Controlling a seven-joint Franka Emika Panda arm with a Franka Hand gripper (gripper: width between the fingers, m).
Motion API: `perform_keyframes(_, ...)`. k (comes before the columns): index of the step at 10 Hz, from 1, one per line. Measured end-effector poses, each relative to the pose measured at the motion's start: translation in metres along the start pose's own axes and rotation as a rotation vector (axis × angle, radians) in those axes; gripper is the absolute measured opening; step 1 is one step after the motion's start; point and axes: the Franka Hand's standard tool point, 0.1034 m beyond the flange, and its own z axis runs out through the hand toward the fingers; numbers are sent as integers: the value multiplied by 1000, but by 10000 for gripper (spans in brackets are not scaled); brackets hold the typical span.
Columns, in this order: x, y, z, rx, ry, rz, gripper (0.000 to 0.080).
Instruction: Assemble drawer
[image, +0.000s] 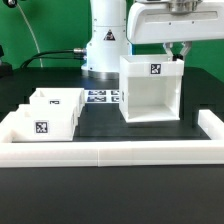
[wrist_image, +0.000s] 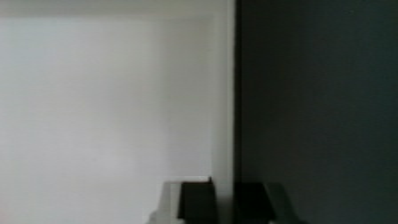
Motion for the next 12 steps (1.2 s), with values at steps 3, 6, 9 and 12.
perform_keyframes(3,0,0,0,0,0,0,36)
perform_keyframes(6,35,4,-2,9,28,-2,37)
perform_keyframes(9,98,11,-7,26,78,28,37)
perform_keyframes(12,135,29,-9,25,149,0,37)
